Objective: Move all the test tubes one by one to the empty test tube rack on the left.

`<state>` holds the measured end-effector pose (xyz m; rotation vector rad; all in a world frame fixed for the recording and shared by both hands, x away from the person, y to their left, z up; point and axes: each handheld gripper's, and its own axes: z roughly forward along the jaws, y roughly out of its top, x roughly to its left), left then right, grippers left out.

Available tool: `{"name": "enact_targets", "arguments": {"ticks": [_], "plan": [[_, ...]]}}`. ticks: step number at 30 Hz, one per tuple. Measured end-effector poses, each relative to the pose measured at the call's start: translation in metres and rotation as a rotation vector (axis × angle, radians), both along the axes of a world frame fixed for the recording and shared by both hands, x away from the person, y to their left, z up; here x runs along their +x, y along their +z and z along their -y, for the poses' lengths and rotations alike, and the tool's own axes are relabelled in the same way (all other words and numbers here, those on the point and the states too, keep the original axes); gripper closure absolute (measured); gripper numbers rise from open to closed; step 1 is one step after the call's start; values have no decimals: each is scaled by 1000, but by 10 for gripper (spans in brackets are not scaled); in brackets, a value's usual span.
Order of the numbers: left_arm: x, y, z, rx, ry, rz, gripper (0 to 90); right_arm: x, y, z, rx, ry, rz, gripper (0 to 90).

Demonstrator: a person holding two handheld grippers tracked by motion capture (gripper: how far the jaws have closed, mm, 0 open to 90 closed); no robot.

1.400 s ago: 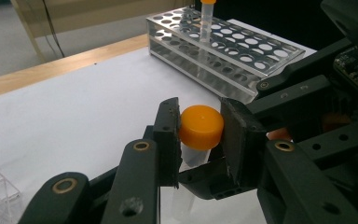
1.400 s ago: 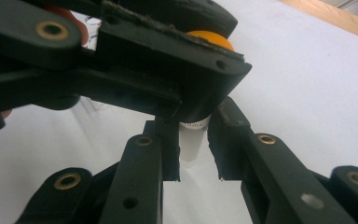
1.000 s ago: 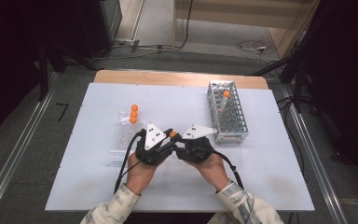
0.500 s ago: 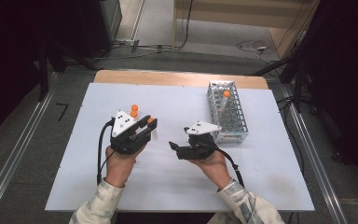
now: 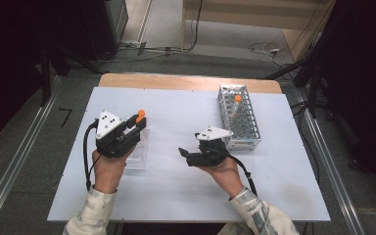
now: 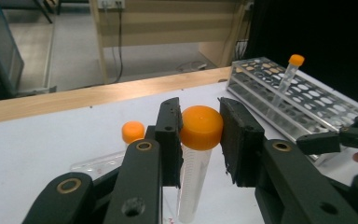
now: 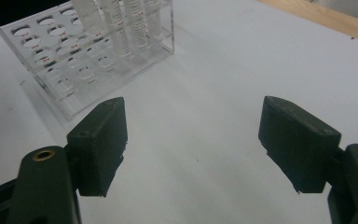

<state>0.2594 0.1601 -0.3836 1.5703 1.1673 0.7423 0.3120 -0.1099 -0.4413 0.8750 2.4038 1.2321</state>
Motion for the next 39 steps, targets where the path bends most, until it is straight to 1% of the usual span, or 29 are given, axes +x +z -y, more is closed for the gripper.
{"name": "enact_targets", "arguments": {"ticks": [3, 6, 9, 14, 19, 22, 27, 34, 37, 39], "plan": [[0, -1, -1, 27, 25, -4, 700, 0, 0, 0, -2, 0, 1, 226], [1, -3, -5, 23, 44, -8, 700, 0, 1, 1, -2, 1, 0, 226], [2, -5, -7, 20, 51, -14, 700, 0, 0, 1, -3, 0, 1, 226], [4, -11, -6, 40, 66, -31, 699, 0, 0, 1, -6, 2, 2, 227], [7, -20, -6, 44, 73, -61, 698, 0, -1, 1, -10, 5, -2, 227], [6, -24, -4, 56, 74, -75, 697, 0, 0, 1, -10, 3, 0, 227], [6, -28, -1, 80, 74, -86, 696, 0, -1, 1, -11, 1, 0, 228], [7, -33, 0, 85, 86, -109, 691, 0, -1, 1, -16, 5, 2, 228], [8, -34, 2, 90, 79, -113, 656, 0, -2, 0, -19, 3, -1, 228], [8, -34, 2, 89, 79, -112, 650, 0, -2, 0, -18, 2, -1, 228]]}}
